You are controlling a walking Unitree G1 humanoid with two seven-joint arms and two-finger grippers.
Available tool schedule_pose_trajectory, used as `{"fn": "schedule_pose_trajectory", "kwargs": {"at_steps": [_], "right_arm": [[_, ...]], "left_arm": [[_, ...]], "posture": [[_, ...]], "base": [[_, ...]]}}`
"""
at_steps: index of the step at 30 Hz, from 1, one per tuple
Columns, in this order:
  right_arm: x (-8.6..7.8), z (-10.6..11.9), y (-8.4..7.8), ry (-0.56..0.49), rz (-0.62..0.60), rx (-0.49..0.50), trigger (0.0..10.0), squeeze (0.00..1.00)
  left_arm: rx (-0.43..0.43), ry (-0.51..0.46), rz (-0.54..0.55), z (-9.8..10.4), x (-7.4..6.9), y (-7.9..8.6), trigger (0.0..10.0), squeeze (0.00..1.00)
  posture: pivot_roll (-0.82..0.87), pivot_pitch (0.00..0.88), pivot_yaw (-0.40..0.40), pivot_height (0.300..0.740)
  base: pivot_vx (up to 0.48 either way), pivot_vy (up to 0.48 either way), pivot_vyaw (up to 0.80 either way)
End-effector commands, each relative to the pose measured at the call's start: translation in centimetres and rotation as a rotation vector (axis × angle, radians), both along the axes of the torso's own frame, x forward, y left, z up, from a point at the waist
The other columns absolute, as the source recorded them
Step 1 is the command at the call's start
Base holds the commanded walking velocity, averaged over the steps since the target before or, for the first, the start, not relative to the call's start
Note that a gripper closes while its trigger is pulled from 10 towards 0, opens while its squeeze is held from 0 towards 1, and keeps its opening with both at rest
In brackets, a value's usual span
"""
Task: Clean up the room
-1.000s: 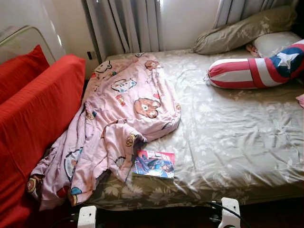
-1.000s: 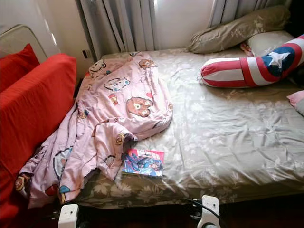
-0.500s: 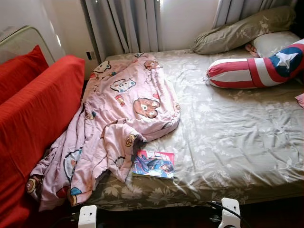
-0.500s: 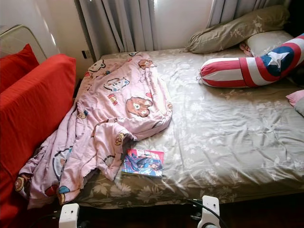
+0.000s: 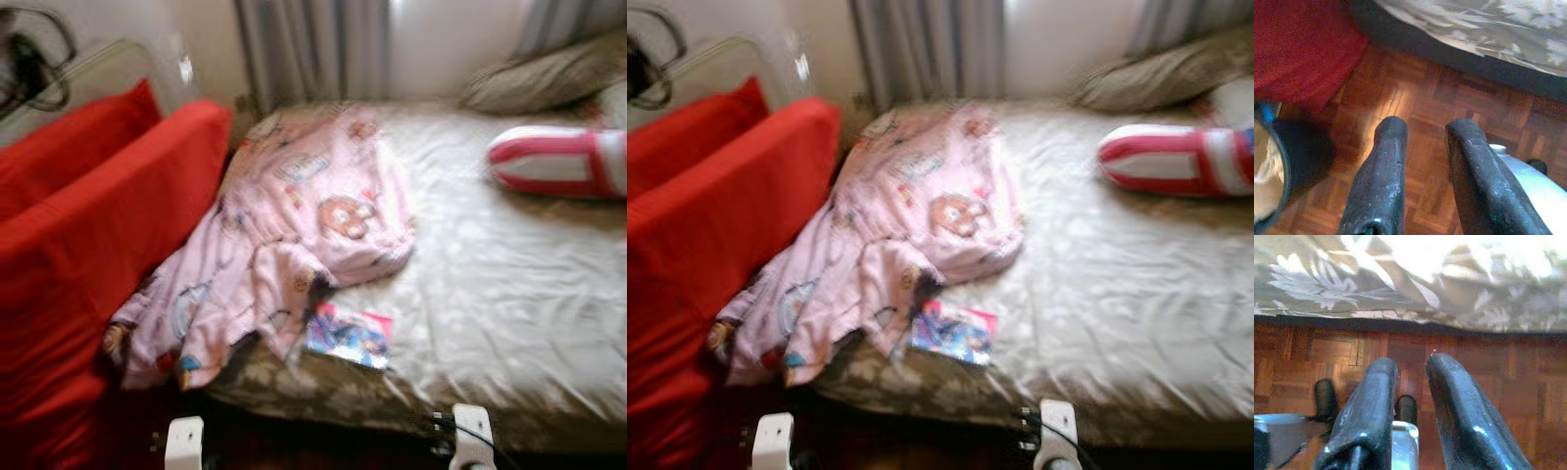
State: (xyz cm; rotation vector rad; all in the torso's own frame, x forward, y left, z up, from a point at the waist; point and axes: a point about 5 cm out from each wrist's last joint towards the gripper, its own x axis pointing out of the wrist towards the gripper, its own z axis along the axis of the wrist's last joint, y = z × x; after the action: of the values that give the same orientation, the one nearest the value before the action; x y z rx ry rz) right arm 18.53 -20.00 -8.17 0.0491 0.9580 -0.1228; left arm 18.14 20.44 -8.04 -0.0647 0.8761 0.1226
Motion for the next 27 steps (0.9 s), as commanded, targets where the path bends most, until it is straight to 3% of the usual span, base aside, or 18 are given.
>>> {"fn": "schedule_pose_trajectory", "kwargs": {"at_steps": [1, 16, 23, 27], "right_arm": [[0.1, -0.1, 0.7, 0.005, 0.017, 0.015, 10.0, 0.0], [0.1, 0.0, 0.6, -0.014, 0.01, 0.015, 10.0, 0.0], [1.5, 0.9, -0.2, -0.103, -0.084, 0.028, 10.0, 0.0], [3.5, 2.4, -1.0, -0.222, -0.101, 0.013, 10.0, 0.0]], "left_arm": [[0.01, 0.016, -0.002, -0.1, -0.3, 0.4, 10.0, 0.0], [0.007, -0.002, -0.008, 0.0, 0.0, 0.0, 10.0, 0.0], [-0.012, -0.093, -0.027, 1.1, 2.0, -0.4, 10.0, 0.0], [-0.024, -0.222, -0.055, 2.6, 4.2, -0.6, 10.0, 0.0]], "posture": [[-0.02, 0.0, 0.084, 0.74], [-0.02, 0.0, 0.074, 0.74], [-0.03, 0.0, 0.067, 0.74], [-0.02, 0.0, 0.053, 0.74]], "base": [[0.0, 0.0, 0.8], [0.0, 0.0, 0.78], [0.0, 0.0, 0.0], [0.0, 0.0, 0.0]]}}
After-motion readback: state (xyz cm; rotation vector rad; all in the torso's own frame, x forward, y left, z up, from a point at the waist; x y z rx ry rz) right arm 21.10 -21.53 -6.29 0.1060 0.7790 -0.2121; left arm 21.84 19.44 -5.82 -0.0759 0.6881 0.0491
